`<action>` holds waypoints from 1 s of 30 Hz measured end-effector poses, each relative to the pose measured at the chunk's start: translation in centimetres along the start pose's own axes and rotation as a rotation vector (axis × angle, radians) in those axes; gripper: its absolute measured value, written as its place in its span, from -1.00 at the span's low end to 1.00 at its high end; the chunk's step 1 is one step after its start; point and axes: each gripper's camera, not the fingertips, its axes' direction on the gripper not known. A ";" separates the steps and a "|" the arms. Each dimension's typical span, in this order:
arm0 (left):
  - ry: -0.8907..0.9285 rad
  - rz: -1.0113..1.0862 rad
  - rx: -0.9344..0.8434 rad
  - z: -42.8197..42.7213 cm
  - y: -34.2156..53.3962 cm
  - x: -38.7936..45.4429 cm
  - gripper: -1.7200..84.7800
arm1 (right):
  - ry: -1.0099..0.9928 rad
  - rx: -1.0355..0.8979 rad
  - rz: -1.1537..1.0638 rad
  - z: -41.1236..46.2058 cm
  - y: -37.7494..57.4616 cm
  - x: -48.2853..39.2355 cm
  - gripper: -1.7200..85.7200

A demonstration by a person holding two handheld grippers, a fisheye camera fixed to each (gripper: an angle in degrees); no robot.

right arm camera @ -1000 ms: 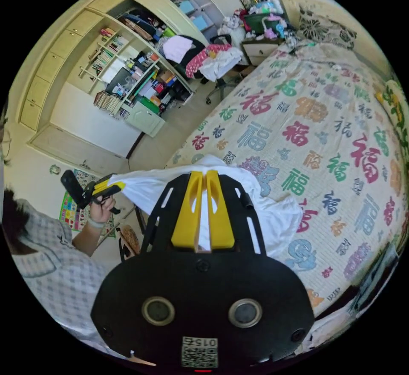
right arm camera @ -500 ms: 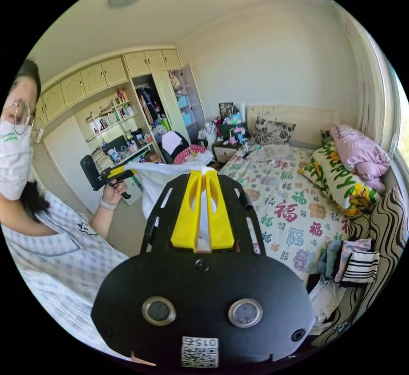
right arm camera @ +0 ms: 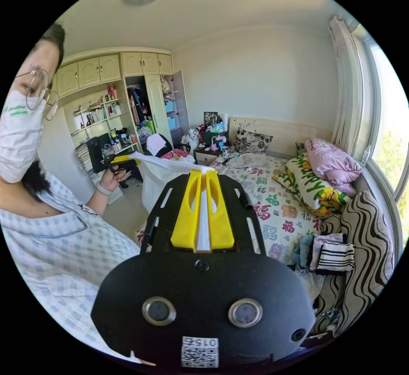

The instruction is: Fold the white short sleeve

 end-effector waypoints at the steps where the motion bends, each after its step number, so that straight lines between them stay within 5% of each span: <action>1: 0.010 -0.007 -0.018 1.8 0.1 -1.3 -0.96 | 0.018 -0.015 0.014 0.7 -0.3 1.5 -0.98; 9: -0.130 -0.154 -0.287 23.8 5.1 -18.0 -0.94 | 0.017 -0.172 0.191 15.9 -3.9 19.8 -0.93; 13: -0.395 -0.449 -0.552 36.6 14.8 -28.5 -0.93 | -0.028 -0.347 0.447 30.3 -3.1 31.9 -0.91; 15: -0.415 -0.613 -0.540 38.0 20.6 -30.5 -0.92 | -0.072 -0.399 0.539 34.0 -0.4 35.3 -0.90; 17: -0.347 -0.688 -0.529 38.2 27.2 -30.4 -0.90 | -0.127 -0.463 0.547 37.1 5.0 38.7 -0.84; 25: -0.200 -1.199 -0.995 36.4 57.5 -21.6 -0.73 | -0.115 -0.961 0.850 43.3 23.2 49.9 -0.76; 30: -0.115 -1.011 -0.943 38.6 57.5 -19.8 -0.72 | -0.119 -0.972 0.907 46.1 23.7 54.8 -0.76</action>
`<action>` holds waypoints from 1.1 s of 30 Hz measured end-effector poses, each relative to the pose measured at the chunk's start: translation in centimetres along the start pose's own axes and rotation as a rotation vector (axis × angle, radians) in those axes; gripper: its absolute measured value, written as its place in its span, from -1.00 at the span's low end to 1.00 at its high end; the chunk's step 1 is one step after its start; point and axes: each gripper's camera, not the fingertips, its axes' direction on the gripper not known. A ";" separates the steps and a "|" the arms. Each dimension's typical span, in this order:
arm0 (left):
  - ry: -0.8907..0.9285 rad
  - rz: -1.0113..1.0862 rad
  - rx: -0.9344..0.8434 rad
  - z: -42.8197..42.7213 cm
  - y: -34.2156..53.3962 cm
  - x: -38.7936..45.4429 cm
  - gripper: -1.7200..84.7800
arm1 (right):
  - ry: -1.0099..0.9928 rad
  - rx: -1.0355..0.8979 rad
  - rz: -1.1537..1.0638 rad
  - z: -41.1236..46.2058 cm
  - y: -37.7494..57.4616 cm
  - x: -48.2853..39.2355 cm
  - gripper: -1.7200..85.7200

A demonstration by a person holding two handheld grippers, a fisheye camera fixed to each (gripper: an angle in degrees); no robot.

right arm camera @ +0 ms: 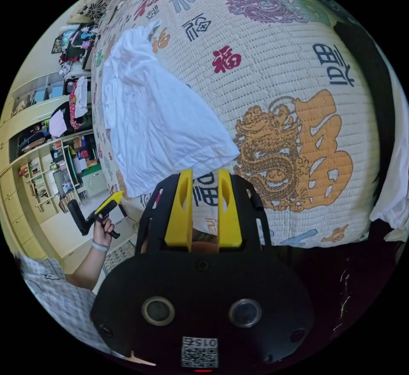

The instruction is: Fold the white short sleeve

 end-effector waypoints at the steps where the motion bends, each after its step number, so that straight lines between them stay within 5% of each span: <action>1: -0.033 0.128 0.004 0.5 -0.6 1.7 -0.72 | 0.002 0.015 -0.003 -0.7 -1.3 0.2 -0.77; 11: -0.258 0.446 -0.263 9.2 -4.0 0.7 -0.77 | -0.067 -0.017 -0.033 -5.1 -12.5 -0.3 -0.78; 15: -0.093 0.260 -0.159 7.2 -4.5 -4.1 -0.92 | -0.104 -0.018 -0.039 -6.3 -16.0 -0.8 -0.78; 20: -0.003 0.227 -0.059 3.2 -3.7 -8.8 -0.86 | -0.151 -0.020 -0.031 -7.8 -20.6 -1.3 -0.80; 24: -0.086 0.317 -0.039 -0.5 -1.5 -11.8 -0.71 | -0.171 -0.024 -0.020 -8.4 -23.7 -1.5 -0.80; 33: -0.441 0.559 -0.202 0.8 3.1 -17.3 -0.76 | -0.169 -0.052 -0.016 -8.9 -30.9 -3.4 -0.81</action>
